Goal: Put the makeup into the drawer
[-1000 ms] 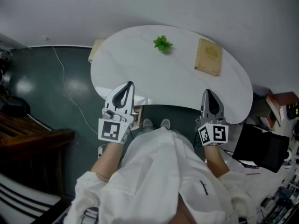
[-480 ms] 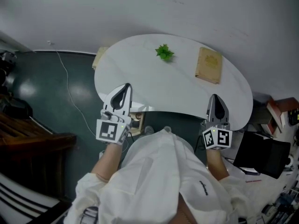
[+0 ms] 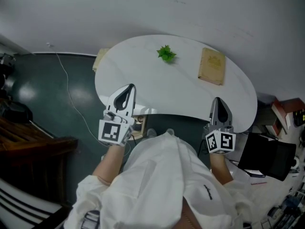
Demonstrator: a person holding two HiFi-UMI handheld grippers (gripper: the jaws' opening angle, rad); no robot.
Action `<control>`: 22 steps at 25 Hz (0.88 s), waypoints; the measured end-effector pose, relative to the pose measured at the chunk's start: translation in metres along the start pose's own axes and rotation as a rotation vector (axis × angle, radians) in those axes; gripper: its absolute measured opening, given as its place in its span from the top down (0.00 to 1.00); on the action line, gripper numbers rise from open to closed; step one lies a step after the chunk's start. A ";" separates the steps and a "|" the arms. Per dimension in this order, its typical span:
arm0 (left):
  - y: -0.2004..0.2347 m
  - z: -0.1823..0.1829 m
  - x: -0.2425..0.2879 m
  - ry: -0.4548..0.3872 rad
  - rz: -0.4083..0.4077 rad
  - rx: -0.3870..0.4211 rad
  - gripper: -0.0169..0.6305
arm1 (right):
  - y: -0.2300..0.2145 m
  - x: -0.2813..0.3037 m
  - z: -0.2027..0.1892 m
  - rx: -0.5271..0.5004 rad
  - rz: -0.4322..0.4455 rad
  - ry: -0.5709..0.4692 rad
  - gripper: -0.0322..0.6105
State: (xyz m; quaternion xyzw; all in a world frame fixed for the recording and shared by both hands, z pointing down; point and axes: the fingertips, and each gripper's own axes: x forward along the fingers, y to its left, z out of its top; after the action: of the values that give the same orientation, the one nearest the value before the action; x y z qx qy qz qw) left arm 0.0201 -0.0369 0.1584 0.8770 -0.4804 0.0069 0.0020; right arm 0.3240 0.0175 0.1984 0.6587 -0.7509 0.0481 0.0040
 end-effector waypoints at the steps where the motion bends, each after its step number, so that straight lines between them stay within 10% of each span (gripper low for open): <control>1: 0.000 -0.001 0.000 0.005 0.001 0.000 0.93 | 0.000 0.000 -0.001 0.004 0.000 0.002 0.92; 22: -0.006 -0.013 -0.004 0.014 -0.023 0.003 0.93 | 0.006 -0.003 -0.006 -0.008 -0.005 0.024 0.92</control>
State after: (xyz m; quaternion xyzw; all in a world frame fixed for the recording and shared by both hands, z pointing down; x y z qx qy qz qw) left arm 0.0231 -0.0301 0.1714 0.8824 -0.4704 0.0136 0.0043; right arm 0.3186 0.0216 0.2035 0.6598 -0.7494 0.0531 0.0159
